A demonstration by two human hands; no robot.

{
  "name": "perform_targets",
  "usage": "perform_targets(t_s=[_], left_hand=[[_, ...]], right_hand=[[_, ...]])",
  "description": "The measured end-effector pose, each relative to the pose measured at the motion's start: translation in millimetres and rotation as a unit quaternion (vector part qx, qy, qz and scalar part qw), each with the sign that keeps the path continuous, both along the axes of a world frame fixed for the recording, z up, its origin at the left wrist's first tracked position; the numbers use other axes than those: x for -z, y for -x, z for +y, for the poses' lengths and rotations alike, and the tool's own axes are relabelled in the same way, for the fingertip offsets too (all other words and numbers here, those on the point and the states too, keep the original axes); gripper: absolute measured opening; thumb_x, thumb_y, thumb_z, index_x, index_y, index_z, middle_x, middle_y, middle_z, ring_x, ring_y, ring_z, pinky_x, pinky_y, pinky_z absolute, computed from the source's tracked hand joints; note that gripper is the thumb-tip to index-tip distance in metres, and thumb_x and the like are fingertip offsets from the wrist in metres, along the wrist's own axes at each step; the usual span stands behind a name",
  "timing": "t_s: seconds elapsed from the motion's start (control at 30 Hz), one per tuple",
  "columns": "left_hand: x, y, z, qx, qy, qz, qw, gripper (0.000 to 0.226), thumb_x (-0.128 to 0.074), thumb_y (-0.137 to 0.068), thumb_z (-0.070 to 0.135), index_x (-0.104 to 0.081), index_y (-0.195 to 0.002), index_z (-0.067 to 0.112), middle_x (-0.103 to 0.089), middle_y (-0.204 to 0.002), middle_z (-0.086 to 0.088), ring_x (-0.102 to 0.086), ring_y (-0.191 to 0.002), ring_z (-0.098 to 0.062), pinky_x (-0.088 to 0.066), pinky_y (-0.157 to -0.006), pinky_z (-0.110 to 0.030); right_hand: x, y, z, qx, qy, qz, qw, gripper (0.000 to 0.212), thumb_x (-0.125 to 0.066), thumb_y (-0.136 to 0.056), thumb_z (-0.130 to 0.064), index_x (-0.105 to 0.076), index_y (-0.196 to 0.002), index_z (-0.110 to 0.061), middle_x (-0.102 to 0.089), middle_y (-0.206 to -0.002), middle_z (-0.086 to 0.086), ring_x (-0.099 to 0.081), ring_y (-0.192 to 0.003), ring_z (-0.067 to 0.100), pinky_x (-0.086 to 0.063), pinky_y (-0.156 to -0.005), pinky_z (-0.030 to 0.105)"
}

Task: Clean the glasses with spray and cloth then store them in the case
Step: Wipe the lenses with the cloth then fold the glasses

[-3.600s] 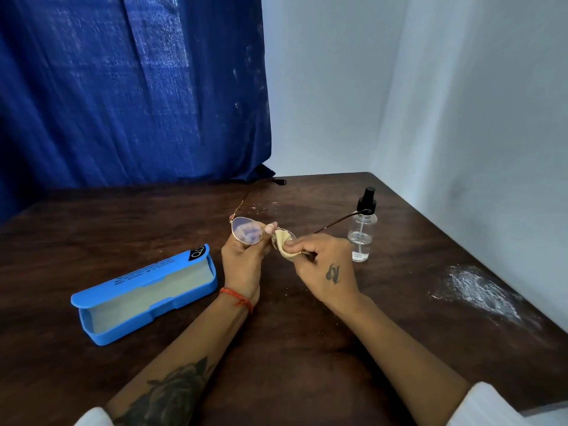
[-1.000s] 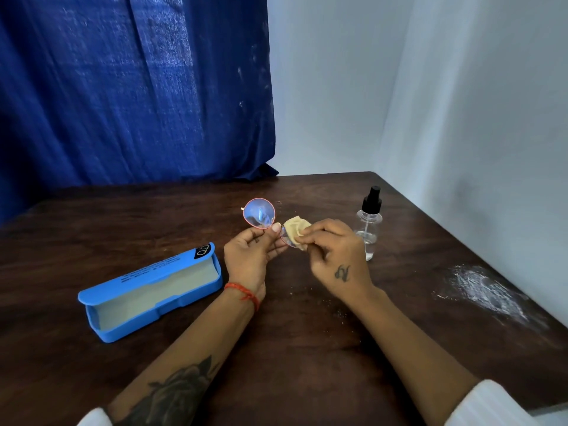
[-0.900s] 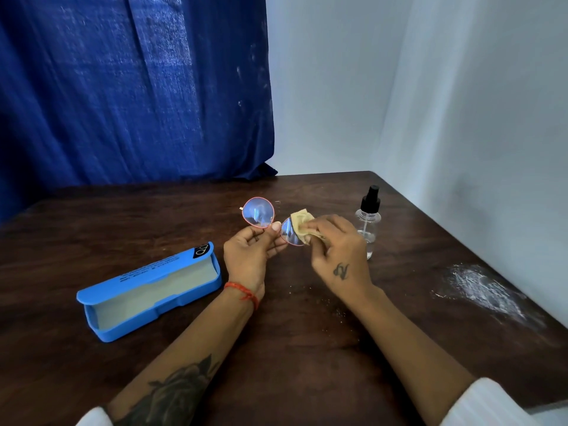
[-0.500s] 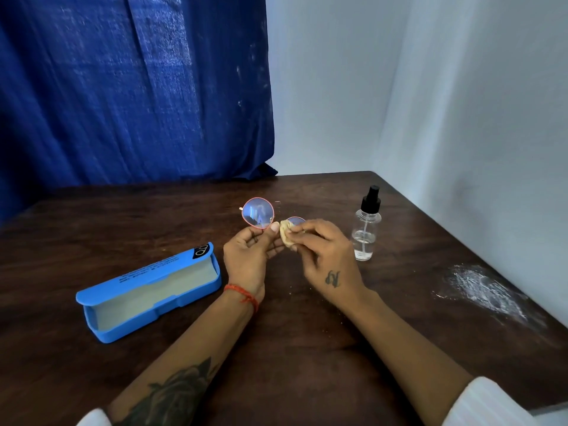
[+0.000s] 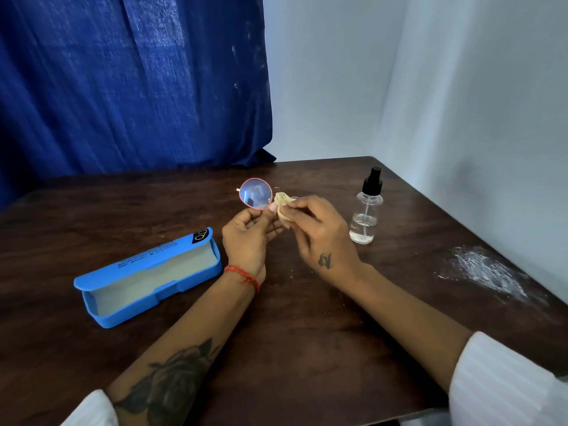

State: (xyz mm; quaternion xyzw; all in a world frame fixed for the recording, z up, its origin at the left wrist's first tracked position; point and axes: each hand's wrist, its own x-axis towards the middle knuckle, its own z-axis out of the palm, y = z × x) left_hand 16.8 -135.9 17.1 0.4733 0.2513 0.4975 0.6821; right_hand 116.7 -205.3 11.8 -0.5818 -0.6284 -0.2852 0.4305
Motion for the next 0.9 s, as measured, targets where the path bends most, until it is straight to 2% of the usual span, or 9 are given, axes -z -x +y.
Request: perform_targets(t_s=[0.13,0.27,0.33,0.43,0.57,0.7,0.9], left_hand=[[-0.3,-0.3,5.0,-0.011,0.001,-0.004,1.0,0.008,-0.064,-0.082,0.009,-0.061,-0.075,0.009,-0.069,-0.062,0.004,-0.065,-0.06,-0.007,-0.054,-0.058,-0.02],[-0.2,-2.8,4.7,-0.01,-0.001,-0.007,1.0,0.009,-0.063,-0.083,0.007,-0.061,-0.074,0.008,-0.066,-0.069,-0.007,-0.065,-0.059,-0.009,-0.058,-0.064,-0.023],[0.5,-3.2,4.4,-0.008,-0.007,-0.011,1.0,0.008,-0.064,-0.082,0.007,-0.062,-0.074,0.008,-0.068,-0.065,-0.003,-0.065,-0.059,-0.009,-0.058,-0.064,-0.023],[1.0,-3.8,2.9,0.004,-0.02,-0.007,1.0,0.006,-0.065,-0.081,0.007,-0.063,-0.075,0.009,-0.069,-0.061,0.001,-0.066,-0.061,-0.011,-0.057,-0.064,-0.024],[3.3,-6.0,-0.3,0.018,-0.02,-0.009,1.0,0.002,-0.065,-0.081,0.007,-0.065,-0.08,0.007,-0.07,-0.066,-0.001,-0.067,-0.064,-0.013,-0.057,-0.065,-0.025],[4.5,-6.0,-2.9,0.021,-0.009,-0.007,1.0,0.003,-0.062,-0.083,0.006,-0.065,-0.081,0.006,-0.069,-0.072,-0.004,-0.067,-0.063,-0.011,-0.056,-0.062,-0.022],[3.2,-5.2,-2.4,0.004,-0.005,0.008,1.0,0.004,-0.063,-0.083,0.007,-0.063,-0.08,0.005,-0.066,-0.074,-0.008,-0.064,-0.06,-0.008,-0.056,-0.062,-0.02]], right_hand=[[8.5,-8.7,-4.3,-0.05,0.002,0.003,0.999,0.029,-0.058,-0.069,0.015,-0.073,-0.086,-0.002,-0.066,-0.088,0.013,-0.06,-0.077,0.028,-0.049,-0.073,0.033],[4.6,-20.2,-8.1,-0.037,-0.032,0.035,0.998,0.024,-0.051,-0.069,0.007,-0.073,-0.075,-0.002,-0.068,-0.082,0.011,-0.062,-0.077,0.027,-0.05,-0.073,0.03],[3.2,-23.5,-7.4,0.004,-0.053,0.035,0.998,0.026,-0.054,-0.066,0.013,-0.072,-0.079,0.0,-0.067,-0.083,0.013,-0.062,-0.079,0.028,-0.05,-0.074,0.03],[5.0,-24.3,-3.3,0.051,-0.066,0.019,0.996,0.032,-0.059,-0.068,0.016,-0.072,-0.092,-0.001,-0.066,-0.092,0.015,-0.059,-0.086,0.029,-0.042,-0.086,0.018],[11.3,-16.5,0.1,0.028,-0.048,-0.019,0.998,0.033,-0.059,-0.076,0.014,-0.07,-0.103,-0.002,-0.065,-0.103,0.017,-0.056,-0.096,0.028,-0.037,-0.093,0.017],[13.8,-16.8,-6.1,-0.021,-0.028,-0.028,0.999,0.031,-0.062,-0.075,0.017,-0.072,-0.098,-0.002,-0.068,-0.096,0.013,-0.06,-0.089,0.028,-0.043,-0.087,0.022],[13.8,-25.0,-12.9,-0.019,-0.026,-0.001,0.999,0.03,-0.065,-0.058,0.022,-0.073,-0.069,-0.004,-0.07,-0.078,0.007,-0.062,-0.073,0.024,-0.048,-0.073,0.025]])
